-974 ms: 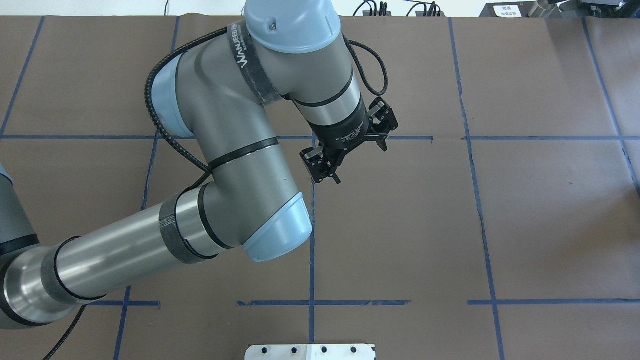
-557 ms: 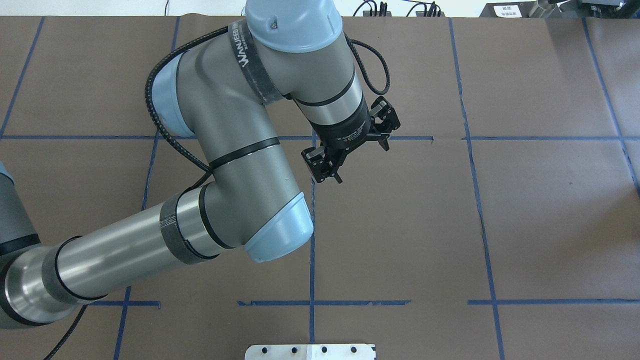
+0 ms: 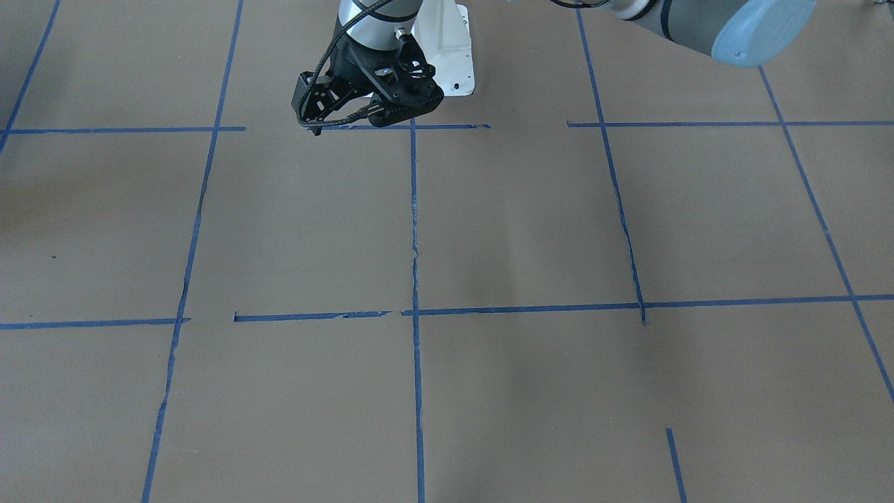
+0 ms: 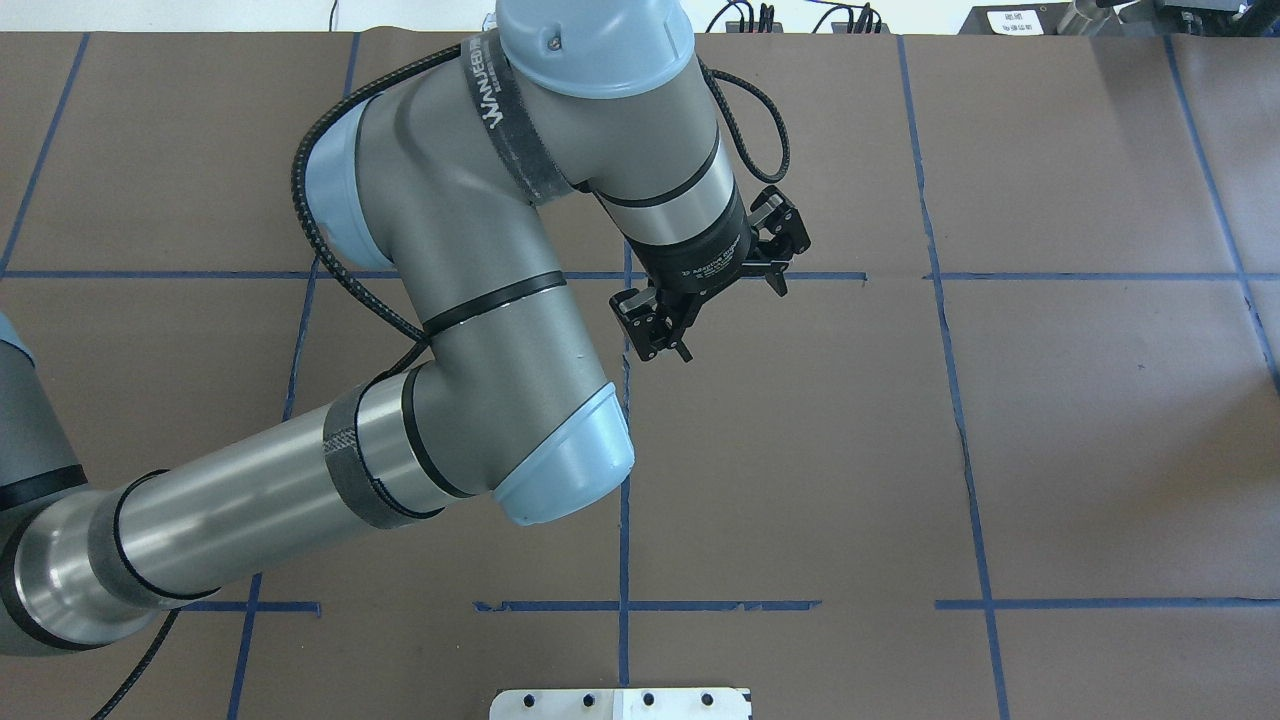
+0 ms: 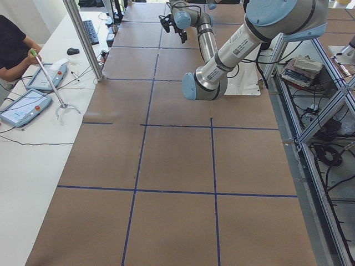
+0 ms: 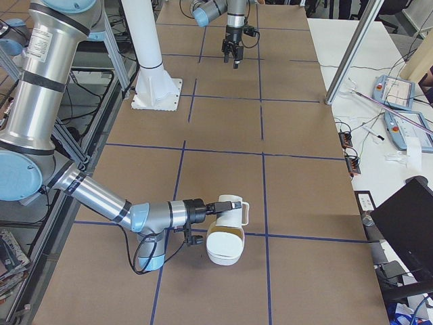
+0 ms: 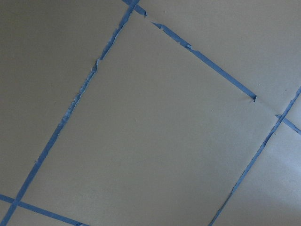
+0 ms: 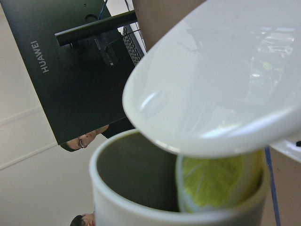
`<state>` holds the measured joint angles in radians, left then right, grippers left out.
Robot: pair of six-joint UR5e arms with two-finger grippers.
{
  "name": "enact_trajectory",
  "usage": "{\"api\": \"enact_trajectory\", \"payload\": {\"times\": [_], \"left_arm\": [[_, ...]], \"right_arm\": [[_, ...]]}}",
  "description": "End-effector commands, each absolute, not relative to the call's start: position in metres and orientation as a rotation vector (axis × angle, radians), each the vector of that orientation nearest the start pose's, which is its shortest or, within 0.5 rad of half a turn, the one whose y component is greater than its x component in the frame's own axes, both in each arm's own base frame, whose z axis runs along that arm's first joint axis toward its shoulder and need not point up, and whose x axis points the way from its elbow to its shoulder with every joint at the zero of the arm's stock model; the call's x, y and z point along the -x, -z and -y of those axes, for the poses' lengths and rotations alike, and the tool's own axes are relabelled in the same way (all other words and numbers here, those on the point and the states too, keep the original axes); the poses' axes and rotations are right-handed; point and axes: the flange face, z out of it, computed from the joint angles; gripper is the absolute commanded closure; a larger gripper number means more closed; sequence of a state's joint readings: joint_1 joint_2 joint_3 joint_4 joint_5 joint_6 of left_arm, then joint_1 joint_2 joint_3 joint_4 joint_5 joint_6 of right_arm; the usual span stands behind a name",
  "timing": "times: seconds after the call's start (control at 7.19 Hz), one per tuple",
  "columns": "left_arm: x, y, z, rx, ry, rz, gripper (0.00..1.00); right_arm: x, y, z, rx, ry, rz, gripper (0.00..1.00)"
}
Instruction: Left arm hands cup to right arm to dump lemon
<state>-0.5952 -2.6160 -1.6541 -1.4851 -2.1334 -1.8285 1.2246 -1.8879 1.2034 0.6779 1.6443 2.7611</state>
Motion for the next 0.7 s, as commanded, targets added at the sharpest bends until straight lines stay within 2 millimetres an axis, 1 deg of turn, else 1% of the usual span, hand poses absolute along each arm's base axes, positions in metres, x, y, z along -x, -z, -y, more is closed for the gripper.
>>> {"api": "enact_trajectory", "payload": {"times": [0.0, 0.14, 0.28, 0.42, 0.56], "left_arm": [[-0.5006, 0.0217, 0.4359, 0.334, 0.467, -1.090, 0.00], [-0.4996, 0.0205, 0.4378, 0.320, 0.475, -1.089, 0.00], [-0.5003, 0.0201, 0.4373, 0.320, 0.476, -1.086, 0.00], [-0.5004, 0.0199, 0.4373, 0.321, 0.477, -1.084, 0.00], [-0.5000, 0.0202, 0.4370, 0.321, 0.477, -1.084, 0.00]], "right_arm": [[-0.0373, -0.7184, 0.2924, 0.336, -1.950, 2.024, 0.91], [-0.0403, -0.7193, 0.2907, 0.454, -2.012, 2.059, 0.90], [-0.0403, -0.7193, 0.2926, 0.493, -2.033, 2.070, 0.88], [-0.0433, -0.7170, 0.2955, 0.602, -2.088, 2.103, 0.86], [-0.0451, -0.7142, 0.2971, 0.648, -2.103, 2.122, 0.84]]}}
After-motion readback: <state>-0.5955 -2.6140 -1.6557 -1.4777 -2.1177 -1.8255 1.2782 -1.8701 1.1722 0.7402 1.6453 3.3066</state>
